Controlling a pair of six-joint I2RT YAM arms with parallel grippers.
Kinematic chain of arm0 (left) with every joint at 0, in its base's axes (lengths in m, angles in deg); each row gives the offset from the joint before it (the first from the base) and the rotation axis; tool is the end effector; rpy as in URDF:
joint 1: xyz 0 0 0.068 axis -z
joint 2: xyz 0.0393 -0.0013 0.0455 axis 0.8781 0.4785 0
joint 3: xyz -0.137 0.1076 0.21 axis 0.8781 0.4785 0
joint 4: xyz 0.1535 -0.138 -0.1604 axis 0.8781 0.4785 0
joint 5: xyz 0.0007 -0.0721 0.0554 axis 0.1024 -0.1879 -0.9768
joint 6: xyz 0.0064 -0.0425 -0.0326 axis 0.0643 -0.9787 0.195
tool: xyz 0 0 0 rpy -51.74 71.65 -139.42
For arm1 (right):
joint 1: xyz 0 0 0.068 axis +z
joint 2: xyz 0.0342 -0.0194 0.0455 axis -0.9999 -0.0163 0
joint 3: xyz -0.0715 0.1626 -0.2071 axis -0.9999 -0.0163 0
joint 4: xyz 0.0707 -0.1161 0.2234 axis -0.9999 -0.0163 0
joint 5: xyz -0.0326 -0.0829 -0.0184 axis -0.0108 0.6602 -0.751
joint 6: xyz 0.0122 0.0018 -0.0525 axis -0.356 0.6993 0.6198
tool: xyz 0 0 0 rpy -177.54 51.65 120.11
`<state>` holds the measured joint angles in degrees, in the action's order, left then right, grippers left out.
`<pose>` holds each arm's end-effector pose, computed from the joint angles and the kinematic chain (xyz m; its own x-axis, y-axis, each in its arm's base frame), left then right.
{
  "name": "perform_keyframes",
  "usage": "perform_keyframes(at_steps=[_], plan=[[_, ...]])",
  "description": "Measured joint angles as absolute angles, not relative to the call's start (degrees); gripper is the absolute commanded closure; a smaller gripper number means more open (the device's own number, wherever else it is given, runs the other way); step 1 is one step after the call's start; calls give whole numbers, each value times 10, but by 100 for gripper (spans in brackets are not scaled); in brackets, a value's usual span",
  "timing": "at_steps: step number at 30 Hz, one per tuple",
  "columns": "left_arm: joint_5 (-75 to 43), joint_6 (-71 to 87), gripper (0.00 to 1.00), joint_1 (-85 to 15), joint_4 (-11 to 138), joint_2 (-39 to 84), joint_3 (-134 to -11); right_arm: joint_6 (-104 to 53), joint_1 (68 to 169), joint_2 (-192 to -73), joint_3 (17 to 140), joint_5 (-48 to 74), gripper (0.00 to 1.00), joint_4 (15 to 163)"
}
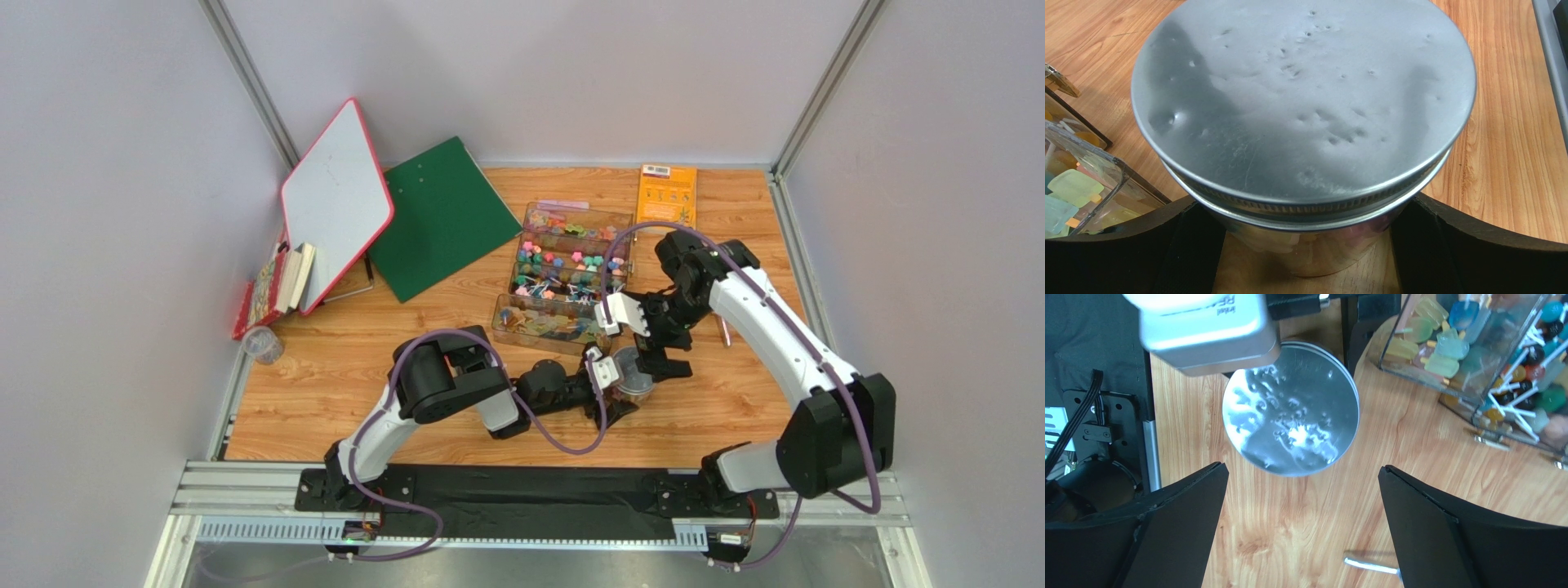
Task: Pack the candies
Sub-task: Screw the bottle lid onto the packing bottle.
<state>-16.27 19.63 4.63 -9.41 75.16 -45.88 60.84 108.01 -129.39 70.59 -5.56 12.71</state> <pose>0.1503 -0.3508 0.0726 -0.0552 0.1189 -0.9914 0.9611 0.2755 -0.0204 0.2036 0.0861 0.2809 0.1360 -0.8904 -0.4344 -0.9854 -0.1668 0.0335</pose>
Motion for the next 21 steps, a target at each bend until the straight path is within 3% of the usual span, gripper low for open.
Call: perform_keyframes(at_steps=[21], plan=[[-170, 198, 100, 48, -94, 751, -459, 655, 1102, -1344, 708, -103, 0, 126]])
